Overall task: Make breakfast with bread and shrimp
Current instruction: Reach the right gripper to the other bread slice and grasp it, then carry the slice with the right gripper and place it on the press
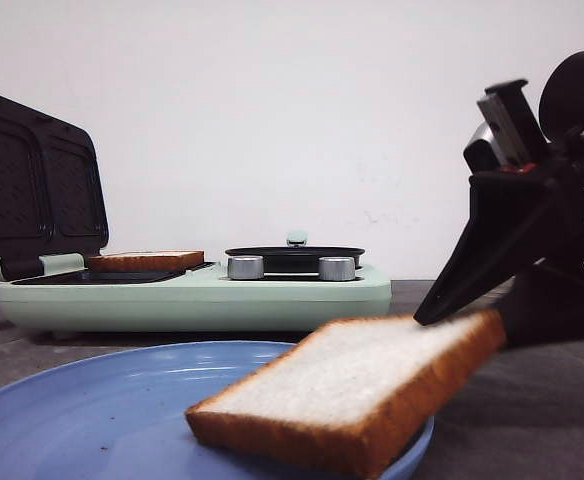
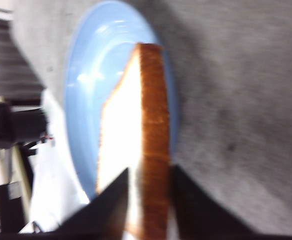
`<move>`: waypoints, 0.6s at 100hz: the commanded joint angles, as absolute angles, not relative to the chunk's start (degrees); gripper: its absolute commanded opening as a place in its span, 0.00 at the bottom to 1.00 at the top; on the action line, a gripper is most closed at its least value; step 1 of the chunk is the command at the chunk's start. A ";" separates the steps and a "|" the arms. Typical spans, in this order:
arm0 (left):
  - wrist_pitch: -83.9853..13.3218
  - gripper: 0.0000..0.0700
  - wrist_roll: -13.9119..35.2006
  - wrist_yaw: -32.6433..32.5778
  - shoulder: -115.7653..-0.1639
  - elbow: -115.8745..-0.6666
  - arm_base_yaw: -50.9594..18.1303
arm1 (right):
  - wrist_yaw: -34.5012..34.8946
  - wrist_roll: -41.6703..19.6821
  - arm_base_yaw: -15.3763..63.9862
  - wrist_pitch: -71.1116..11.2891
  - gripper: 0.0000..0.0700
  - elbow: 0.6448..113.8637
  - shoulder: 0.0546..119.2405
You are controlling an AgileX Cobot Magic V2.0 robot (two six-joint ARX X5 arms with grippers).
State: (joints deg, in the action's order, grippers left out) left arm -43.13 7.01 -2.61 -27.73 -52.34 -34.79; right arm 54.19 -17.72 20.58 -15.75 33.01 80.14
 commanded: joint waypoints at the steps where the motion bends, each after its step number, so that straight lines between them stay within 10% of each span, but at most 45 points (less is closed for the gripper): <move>1: -41.43 0.00 6.66 -2.33 -27.99 -53.08 -35.27 | 56.29 -15.46 20.88 -14.96 0.00 33.82 80.90; 26: -40.18 0.00 6.48 -2.35 -27.99 -53.08 -35.27 | 59.33 -17.80 21.21 -11.35 0.00 33.87 80.73; 60: -40.07 0.00 6.50 -2.35 -27.99 -53.08 -35.27 | 58.35 -46.30 24.51 19.51 0.00 39.35 76.58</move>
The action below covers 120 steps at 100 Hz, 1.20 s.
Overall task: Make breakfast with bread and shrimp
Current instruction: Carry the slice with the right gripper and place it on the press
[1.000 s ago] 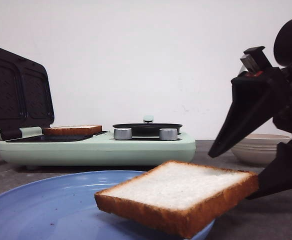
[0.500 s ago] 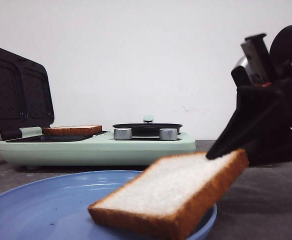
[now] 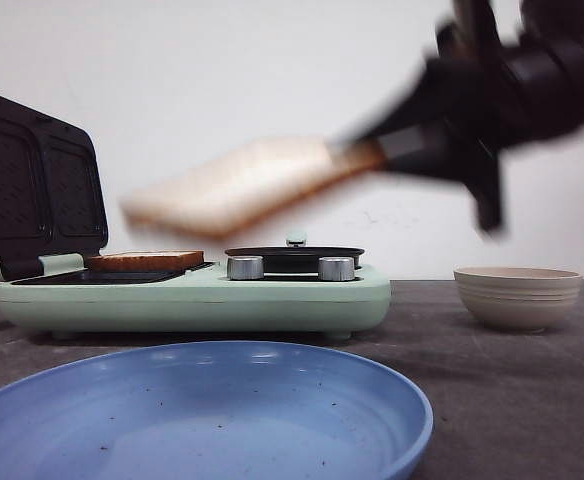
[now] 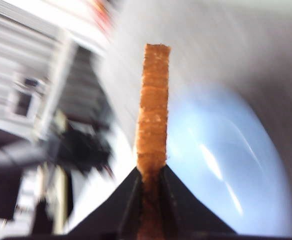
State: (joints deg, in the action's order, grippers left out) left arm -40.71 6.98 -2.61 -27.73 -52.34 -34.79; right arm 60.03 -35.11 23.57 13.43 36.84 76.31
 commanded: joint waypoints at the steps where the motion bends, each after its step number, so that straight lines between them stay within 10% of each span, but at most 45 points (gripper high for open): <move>1: -40.03 0.00 6.50 -2.33 -27.99 -53.08 -35.27 | 57.78 -46.85 24.69 20.05 0.00 39.75 76.60; 71: -24.77 0.00 7.11 3.01 -26.70 -53.47 -35.27 | 14.85 -60.34 39.13 21.80 0.00 73.36 104.16; 120: -24.38 0.00 6.50 2.35 -25.08 -53.74 -35.27 | 3.18 -72.86 47.00 27.40 0.00 73.54 115.72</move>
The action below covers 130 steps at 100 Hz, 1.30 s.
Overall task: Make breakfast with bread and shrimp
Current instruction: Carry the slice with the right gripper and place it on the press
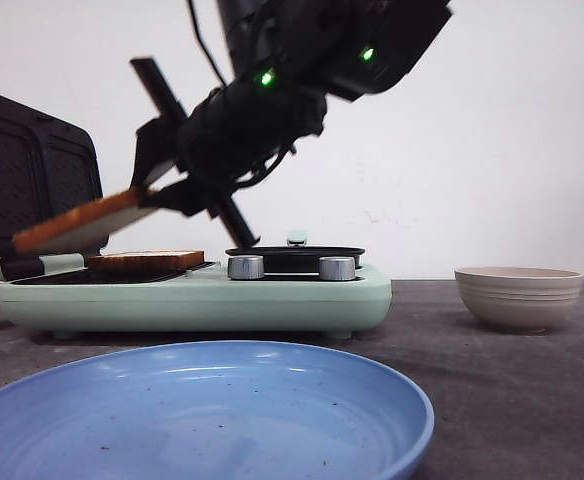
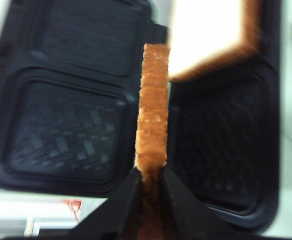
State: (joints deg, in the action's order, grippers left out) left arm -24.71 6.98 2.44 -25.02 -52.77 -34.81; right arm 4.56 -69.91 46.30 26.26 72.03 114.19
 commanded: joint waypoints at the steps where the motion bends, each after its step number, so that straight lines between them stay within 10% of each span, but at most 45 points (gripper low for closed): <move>1: -24.38 0.00 6.52 2.35 -25.08 -53.74 -35.27 | 2.94 -72.95 47.03 27.33 0.00 73.54 115.72; 130: -26.70 0.00 6.98 2.39 -24.86 -53.74 -35.27 | 2.81 -77.80 47.40 17.67 0.00 80.75 119.48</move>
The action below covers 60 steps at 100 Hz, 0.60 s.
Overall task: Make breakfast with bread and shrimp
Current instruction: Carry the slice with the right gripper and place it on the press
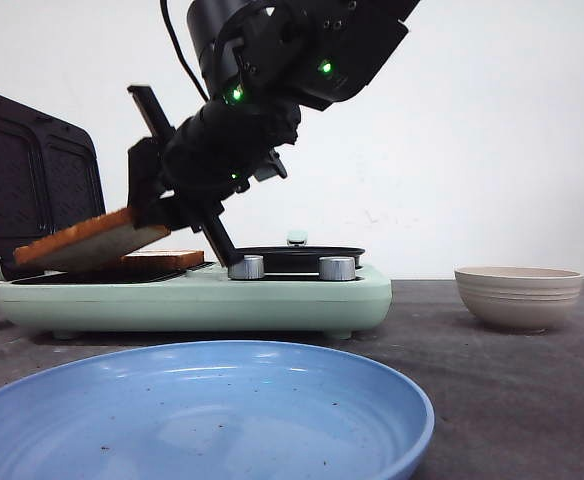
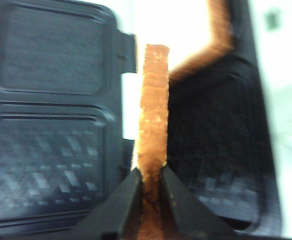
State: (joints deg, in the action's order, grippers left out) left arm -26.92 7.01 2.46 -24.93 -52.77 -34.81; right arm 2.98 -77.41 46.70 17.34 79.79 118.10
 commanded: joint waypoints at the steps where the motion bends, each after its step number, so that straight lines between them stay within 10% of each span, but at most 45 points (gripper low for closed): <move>1: -26.74 0.00 6.98 2.39 -24.84 -53.74 -35.27 | 2.85 -77.80 47.40 17.65 0.00 80.75 119.48; 23: -26.81 0.00 6.96 2.37 -24.82 -53.74 -35.27 | 2.07 -77.71 47.20 17.08 0.02 80.75 119.48; 40: -26.81 0.00 6.96 2.37 -24.82 -53.74 -35.27 | 2.02 -77.58 47.00 15.59 0.57 80.75 119.48; 60: -26.76 0.00 6.92 2.37 -24.82 -53.74 -35.27 | 1.69 -75.81 47.00 14.24 0.59 80.75 119.42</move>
